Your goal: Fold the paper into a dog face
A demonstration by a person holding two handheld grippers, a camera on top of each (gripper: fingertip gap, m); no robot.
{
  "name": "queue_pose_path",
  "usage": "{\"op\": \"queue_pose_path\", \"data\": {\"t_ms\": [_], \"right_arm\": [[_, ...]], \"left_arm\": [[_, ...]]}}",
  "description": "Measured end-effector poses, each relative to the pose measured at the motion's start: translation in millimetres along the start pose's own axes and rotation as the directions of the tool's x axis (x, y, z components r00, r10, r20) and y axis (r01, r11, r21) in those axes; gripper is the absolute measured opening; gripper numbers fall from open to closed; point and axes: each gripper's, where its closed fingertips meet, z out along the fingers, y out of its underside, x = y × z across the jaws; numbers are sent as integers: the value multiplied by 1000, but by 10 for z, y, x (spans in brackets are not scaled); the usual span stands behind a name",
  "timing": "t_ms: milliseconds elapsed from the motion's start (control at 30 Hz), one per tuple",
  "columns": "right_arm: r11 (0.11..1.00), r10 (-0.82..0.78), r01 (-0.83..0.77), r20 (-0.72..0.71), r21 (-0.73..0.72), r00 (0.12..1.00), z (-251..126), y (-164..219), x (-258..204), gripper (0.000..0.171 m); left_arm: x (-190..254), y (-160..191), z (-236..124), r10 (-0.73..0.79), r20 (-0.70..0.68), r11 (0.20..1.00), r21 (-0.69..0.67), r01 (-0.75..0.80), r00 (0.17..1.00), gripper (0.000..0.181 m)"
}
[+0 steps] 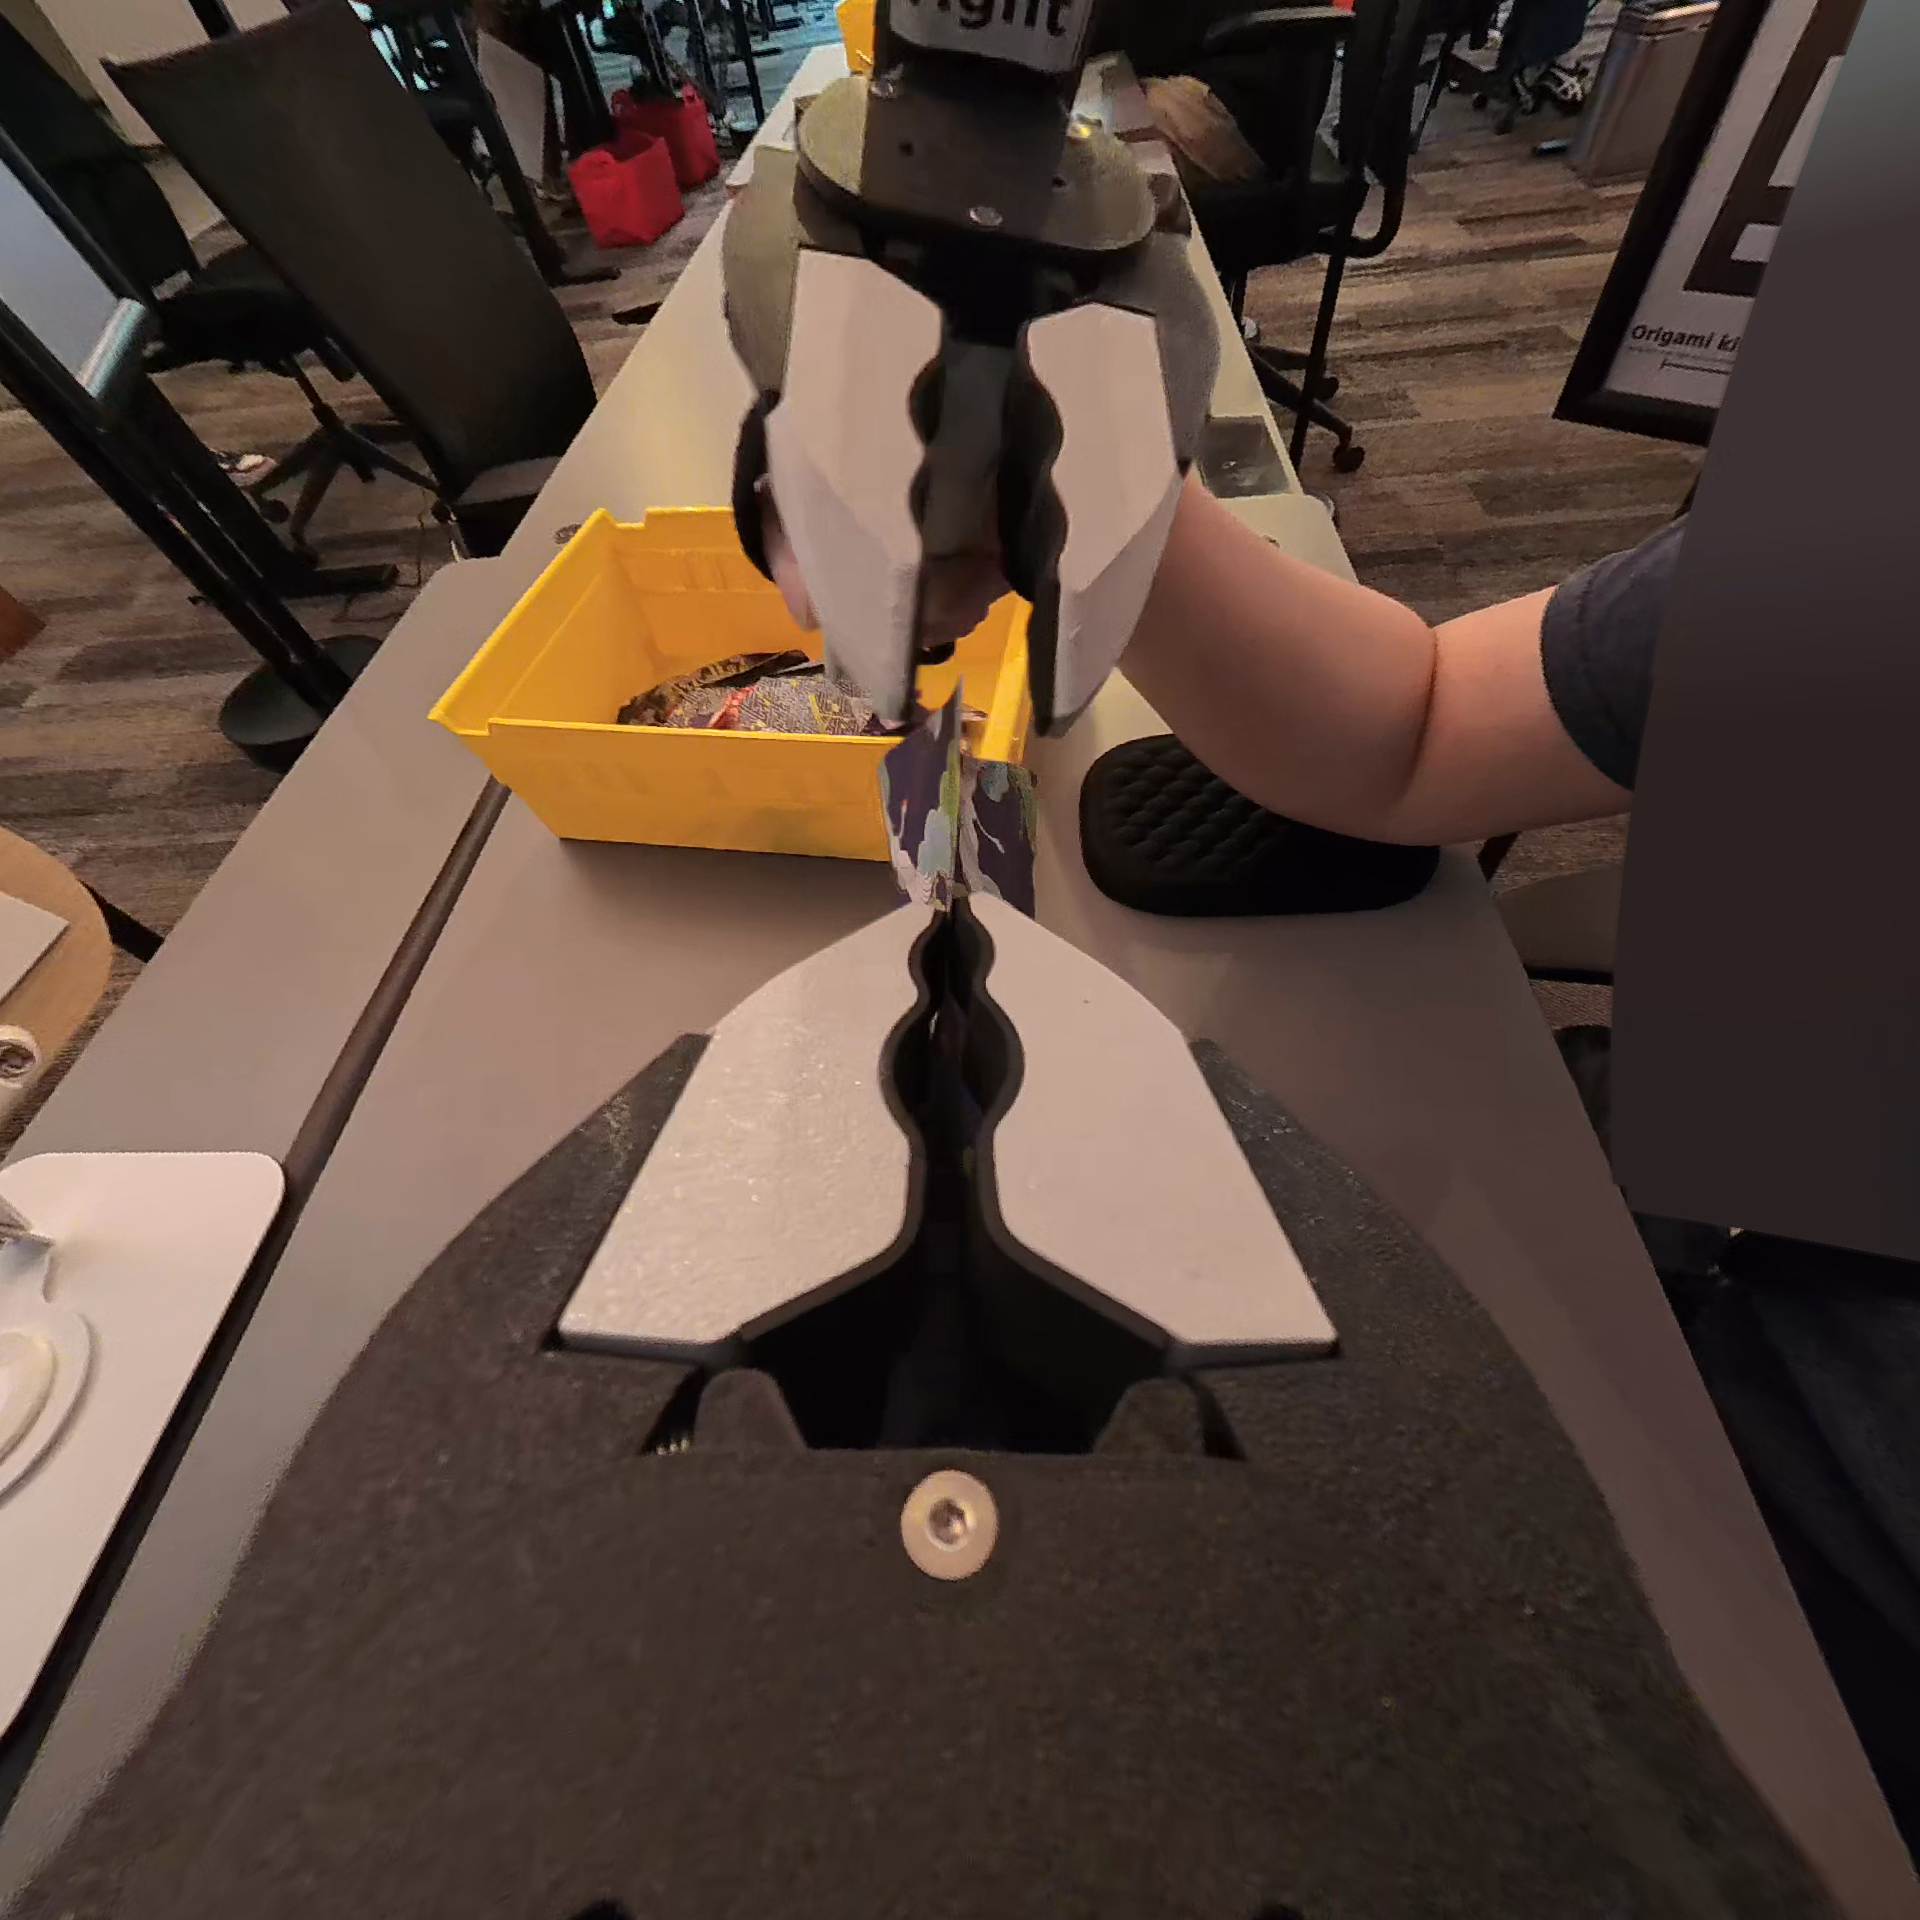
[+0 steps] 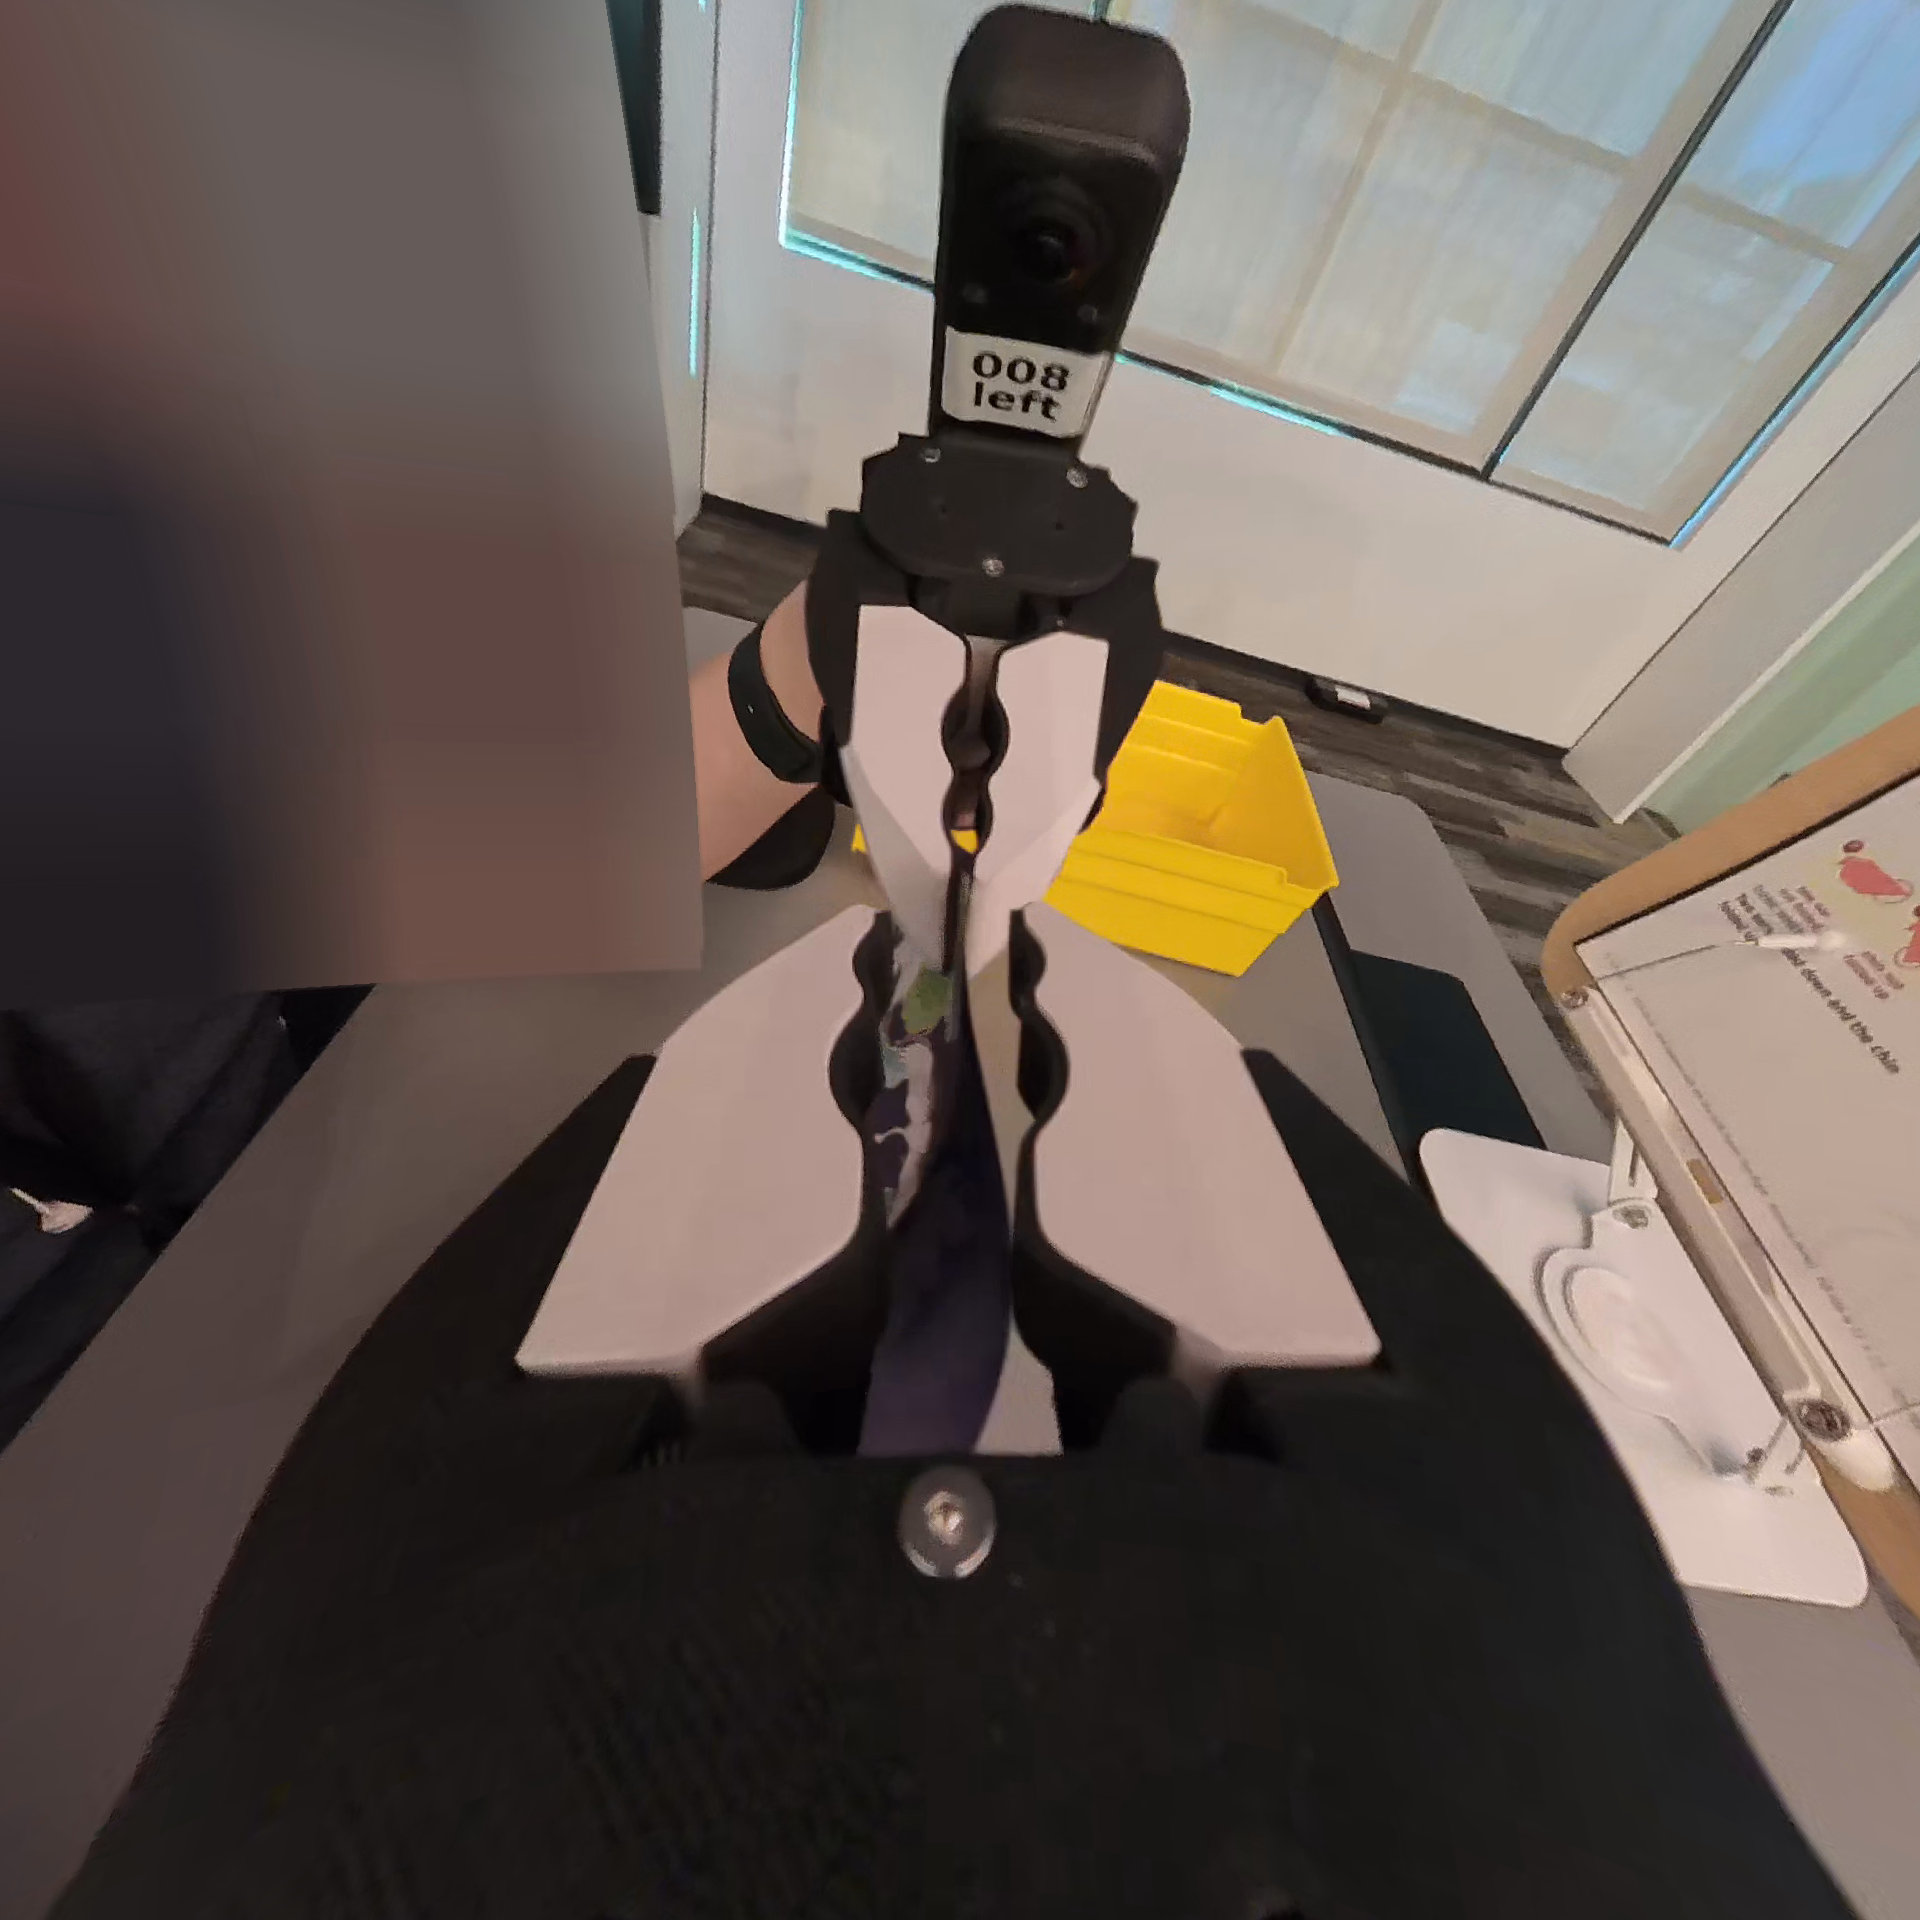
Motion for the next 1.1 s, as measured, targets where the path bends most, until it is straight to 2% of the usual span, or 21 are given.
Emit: {"op": "queue_pose_path", "data": {"t_ms": [167, 300, 533, 900, 1033, 1100], "right_arm": [[995, 30, -25, 49, -95, 998, 76, 164, -67, 22], [992, 49, -40, 77, -120, 996, 94, 203, -108, 10], [992, 53, -43, 79, -121, 995, 83, 186, -116, 1], [985, 110, -104, 37, -138, 993, 87, 203, -36, 1], [980, 131, -125, 32, -156, 991, 94, 247, -14, 1], [977, 141, -134, 34, -166, 989, 116, 270, -13, 1]], "left_arm": [[47, 66, 39, 11, -21, 999, -46, -12, 1000, 0], [60, 86, 50, 26, -19, 998, -65, -27, 999, 0], [96, 66, 36, 43, -25, 997, -60, -44, 999, 0], [34, 65, 35, -16, -34, 999, -32, 14, 999, 0], [-11, 16, 31, -29, -17, 1000, 8, 29, 999, 17], [-19, -8, 39, -16, -4, 1000, 18, 16, 1000, 19]]}}
